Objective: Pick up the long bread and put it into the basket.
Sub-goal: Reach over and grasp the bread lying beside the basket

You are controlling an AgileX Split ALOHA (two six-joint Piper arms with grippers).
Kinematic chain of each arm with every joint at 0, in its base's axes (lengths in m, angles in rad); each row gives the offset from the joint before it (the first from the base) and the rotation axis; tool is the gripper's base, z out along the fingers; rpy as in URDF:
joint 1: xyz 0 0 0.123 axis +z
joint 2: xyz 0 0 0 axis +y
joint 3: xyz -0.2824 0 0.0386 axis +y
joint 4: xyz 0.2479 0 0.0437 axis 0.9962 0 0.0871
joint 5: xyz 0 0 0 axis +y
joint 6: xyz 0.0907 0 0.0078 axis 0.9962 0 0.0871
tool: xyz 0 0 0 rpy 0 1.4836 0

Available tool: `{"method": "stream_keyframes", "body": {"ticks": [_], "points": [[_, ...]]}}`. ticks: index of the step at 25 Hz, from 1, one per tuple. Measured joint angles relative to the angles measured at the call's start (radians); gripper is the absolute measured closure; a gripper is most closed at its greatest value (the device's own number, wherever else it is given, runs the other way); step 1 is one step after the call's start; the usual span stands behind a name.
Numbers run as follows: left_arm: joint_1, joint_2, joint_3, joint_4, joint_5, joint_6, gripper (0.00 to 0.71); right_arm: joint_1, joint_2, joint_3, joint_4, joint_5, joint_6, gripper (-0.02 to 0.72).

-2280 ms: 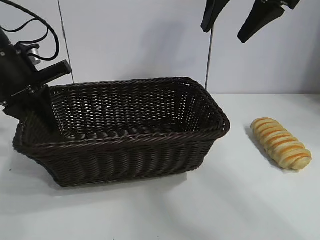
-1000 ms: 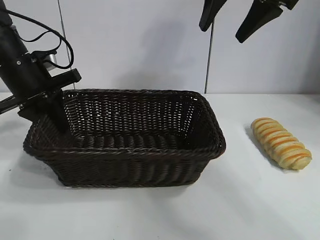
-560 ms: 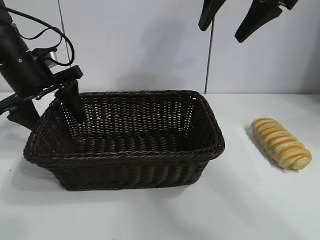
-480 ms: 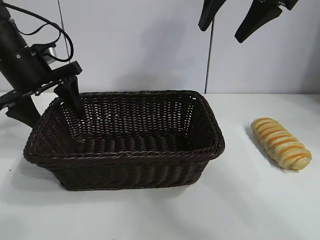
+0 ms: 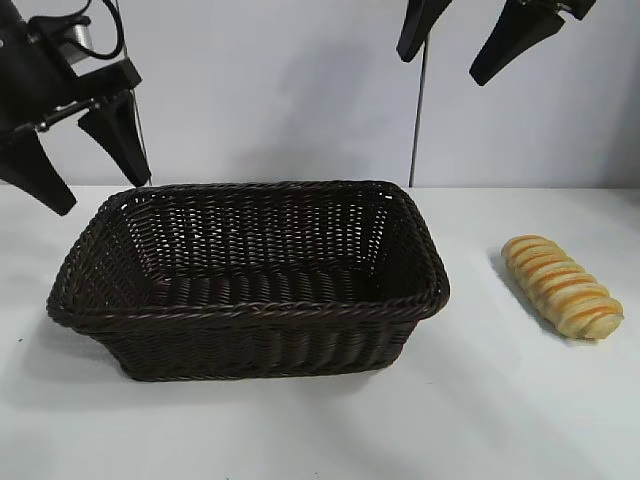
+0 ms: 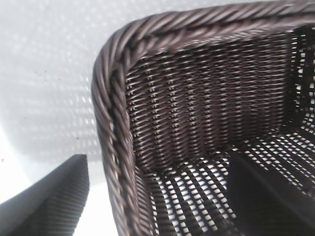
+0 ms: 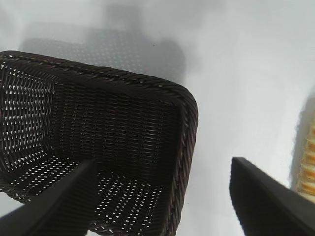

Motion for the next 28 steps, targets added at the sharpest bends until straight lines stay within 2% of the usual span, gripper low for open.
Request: {"method": "stream_keyframes", "body": {"ticks": [8, 20, 28], "points": [[0.000, -0.023, 0.000, -0.176, -0.030, -0.045, 0.148, 0.000, 0.000, 0.000, 0.000, 0.000, 0.001, 0.164], [0.000, -0.023, 0.011, -0.195, -0.070, -0.051, 0.148, 0.000, 0.000, 0.000, 0.000, 0.000, 0.001, 0.164], [0.000, -0.023, 0.116, -0.242, -0.138, -0.052, 0.148, 0.000, 0.000, 0.000, 0.000, 0.000, 0.001, 0.164]]}}
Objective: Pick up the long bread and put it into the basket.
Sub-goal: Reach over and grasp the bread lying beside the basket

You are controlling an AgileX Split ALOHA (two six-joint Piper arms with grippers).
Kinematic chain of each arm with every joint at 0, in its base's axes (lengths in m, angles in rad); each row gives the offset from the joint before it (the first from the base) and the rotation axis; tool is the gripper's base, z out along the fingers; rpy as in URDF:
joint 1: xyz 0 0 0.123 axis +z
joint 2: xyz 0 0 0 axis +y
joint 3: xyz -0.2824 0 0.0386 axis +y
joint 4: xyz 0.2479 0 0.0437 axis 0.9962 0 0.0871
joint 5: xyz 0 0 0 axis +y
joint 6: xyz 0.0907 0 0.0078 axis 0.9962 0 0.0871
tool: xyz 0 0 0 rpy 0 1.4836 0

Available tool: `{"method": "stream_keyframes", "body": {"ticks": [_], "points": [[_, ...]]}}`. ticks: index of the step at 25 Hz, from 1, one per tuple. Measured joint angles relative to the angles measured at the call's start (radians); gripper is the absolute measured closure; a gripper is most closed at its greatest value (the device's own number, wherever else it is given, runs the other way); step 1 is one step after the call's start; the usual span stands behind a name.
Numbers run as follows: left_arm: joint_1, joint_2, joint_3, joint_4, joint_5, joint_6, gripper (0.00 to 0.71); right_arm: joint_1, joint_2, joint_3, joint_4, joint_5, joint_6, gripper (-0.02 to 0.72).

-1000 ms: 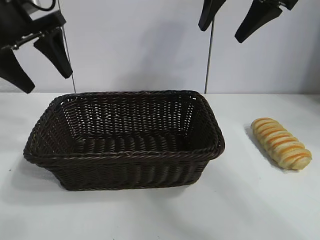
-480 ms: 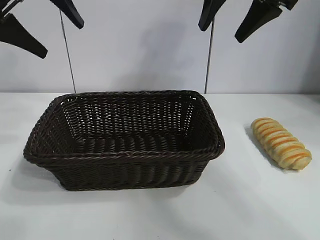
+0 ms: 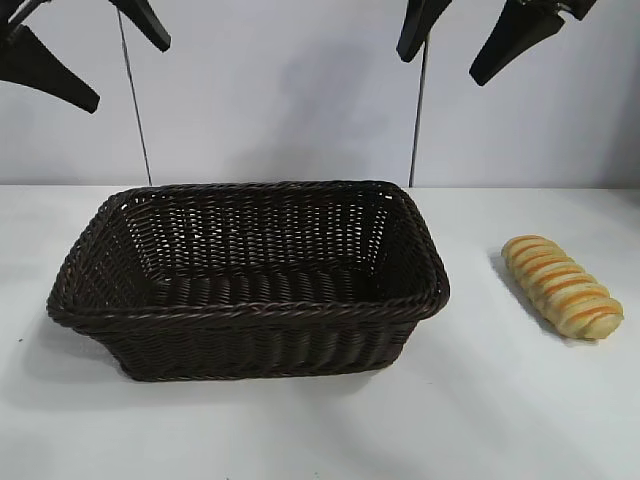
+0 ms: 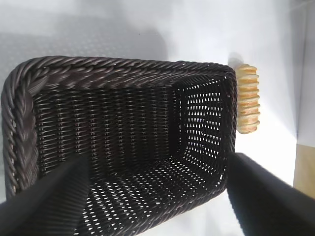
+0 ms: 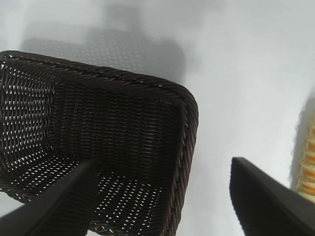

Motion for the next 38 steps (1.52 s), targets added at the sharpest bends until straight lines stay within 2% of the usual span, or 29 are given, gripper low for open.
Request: {"method": "stream_keyframes", "body": {"ticks": [10, 12, 18, 25, 33, 38], "points": [[0.000, 0.000, 0.012, -0.010, -0.010, 0.001, 0.148, 0.000, 0.000, 0.000, 0.000, 0.000, 0.000, 0.164], [0.000, 0.000, 0.012, -0.010, -0.010, 0.001, 0.148, 0.000, 0.000, 0.000, -0.015, 0.000, 0.000, 0.164], [0.000, 0.000, 0.012, -0.011, -0.011, 0.001, 0.148, 0.003, 0.000, 0.000, -0.141, 0.000, 0.004, 0.164], [0.000, 0.000, 0.012, -0.011, -0.011, 0.001, 0.148, -0.004, 0.000, 0.000, -0.318, 0.000, 0.065, 0.164], [0.000, 0.000, 0.012, -0.011, -0.011, 0.001, 0.148, -0.114, 0.000, 0.000, -0.330, 0.000, 0.078, 0.164], [0.000, 0.000, 0.012, -0.011, -0.011, 0.001, 0.148, -0.143, 0.000, 0.000, -0.333, 0.000, 0.078, 0.164]]}}
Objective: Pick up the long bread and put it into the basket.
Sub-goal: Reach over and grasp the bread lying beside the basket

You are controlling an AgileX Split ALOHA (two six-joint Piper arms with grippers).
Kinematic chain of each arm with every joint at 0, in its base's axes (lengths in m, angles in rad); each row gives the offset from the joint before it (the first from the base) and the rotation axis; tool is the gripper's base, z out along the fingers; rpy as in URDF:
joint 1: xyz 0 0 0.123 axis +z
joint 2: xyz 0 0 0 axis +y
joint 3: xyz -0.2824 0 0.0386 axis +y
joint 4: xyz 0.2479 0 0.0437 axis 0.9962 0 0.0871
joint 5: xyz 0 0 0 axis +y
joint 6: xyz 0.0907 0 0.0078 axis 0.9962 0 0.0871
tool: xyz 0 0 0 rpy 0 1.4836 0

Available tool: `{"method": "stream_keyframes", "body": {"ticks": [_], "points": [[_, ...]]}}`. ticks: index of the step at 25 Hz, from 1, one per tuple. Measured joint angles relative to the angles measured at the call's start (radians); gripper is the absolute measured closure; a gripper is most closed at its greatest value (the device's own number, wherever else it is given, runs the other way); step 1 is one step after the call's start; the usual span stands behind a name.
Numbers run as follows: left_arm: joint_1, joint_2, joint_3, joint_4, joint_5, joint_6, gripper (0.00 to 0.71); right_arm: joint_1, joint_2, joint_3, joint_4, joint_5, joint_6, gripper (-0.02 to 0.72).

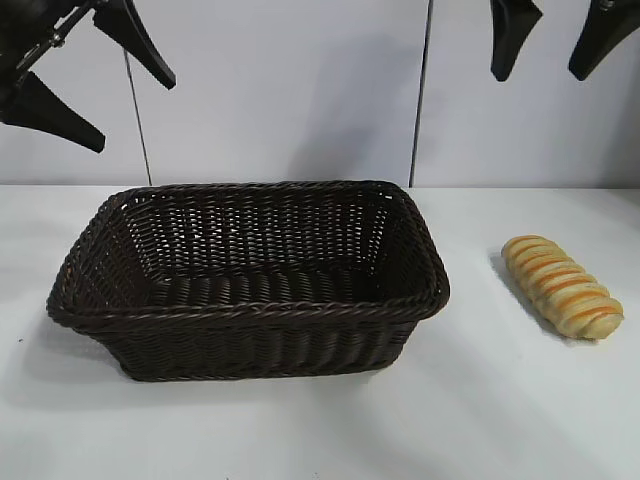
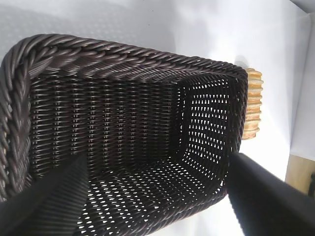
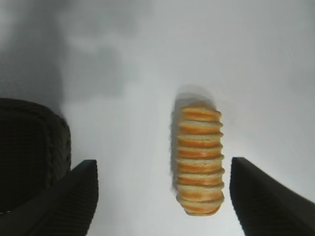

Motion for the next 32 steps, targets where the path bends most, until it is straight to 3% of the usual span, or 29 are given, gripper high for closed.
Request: {"method": "stream_keyframes", "body": {"ticks": [10, 16, 23, 32], "points": [[0.000, 0.000, 0.000, 0.000, 0.000, 0.000, 0.148, 0.000, -0.002, 0.240, -0.007, -0.011, 0.000, 0.164], [0.000, 0.000, 0.000, 0.000, 0.000, 0.003, 0.148, 0.000, 0.001, 0.378, -0.011, -0.141, 0.000, 0.164], [0.000, 0.000, 0.000, 0.000, 0.013, 0.004, 0.148, 0.000, 0.104, 0.393, -0.028, -0.229, -0.016, 0.164], [0.000, 0.000, 0.000, 0.000, 0.018, 0.004, 0.148, 0.000, 0.220, 0.393, -0.029, -0.265, -0.040, 0.164]]}}
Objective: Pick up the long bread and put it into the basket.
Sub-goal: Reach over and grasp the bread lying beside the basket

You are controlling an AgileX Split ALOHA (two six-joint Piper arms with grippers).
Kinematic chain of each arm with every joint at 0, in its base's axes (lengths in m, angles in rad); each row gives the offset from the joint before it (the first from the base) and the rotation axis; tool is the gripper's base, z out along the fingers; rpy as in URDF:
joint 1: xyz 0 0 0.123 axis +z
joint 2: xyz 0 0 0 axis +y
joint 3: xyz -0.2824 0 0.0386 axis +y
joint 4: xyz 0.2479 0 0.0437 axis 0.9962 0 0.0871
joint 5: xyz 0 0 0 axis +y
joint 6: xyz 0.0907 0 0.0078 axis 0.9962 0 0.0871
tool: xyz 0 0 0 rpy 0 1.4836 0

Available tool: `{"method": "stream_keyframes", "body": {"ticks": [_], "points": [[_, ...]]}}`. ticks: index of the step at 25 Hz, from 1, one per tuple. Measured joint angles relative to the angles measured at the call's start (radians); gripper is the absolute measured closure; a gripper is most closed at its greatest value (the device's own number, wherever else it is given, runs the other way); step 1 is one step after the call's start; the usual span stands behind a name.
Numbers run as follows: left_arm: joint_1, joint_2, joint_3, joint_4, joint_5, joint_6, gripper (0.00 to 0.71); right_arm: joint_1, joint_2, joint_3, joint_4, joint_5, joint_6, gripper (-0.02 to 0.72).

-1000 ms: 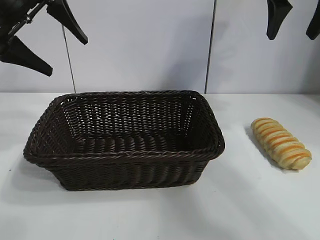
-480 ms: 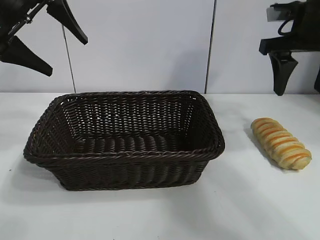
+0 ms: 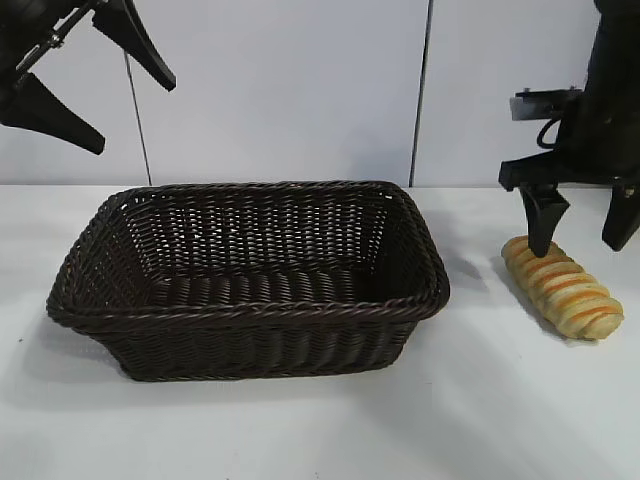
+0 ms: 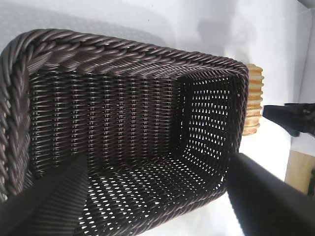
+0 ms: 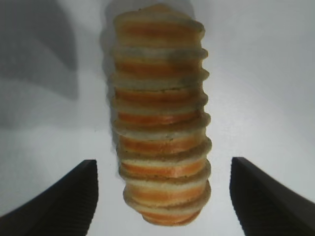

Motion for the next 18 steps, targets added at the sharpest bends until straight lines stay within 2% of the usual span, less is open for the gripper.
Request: {"method": "stream_keyframes", "body": {"ticks": [3, 7, 13, 18], "points": [[0.000, 0.000, 0.000, 0.000, 0.000, 0.000, 0.148, 0.000, 0.002, 0.000, -0.004, -0.003, -0.001, 0.192], [0.000, 0.000, 0.000, 0.000, 0.000, 0.000, 0.148, 0.000, 0.002, 0.000, -0.016, -0.005, -0.001, 0.346], [0.000, 0.000, 0.000, 0.000, 0.000, 0.000, 0.148, 0.000, 0.002, 0.000, -0.033, -0.003, -0.005, 0.503], [0.000, 0.000, 0.000, 0.000, 0.000, 0.000, 0.148, 0.000, 0.002, -0.004, -0.033, 0.014, -0.005, 0.547]]}}
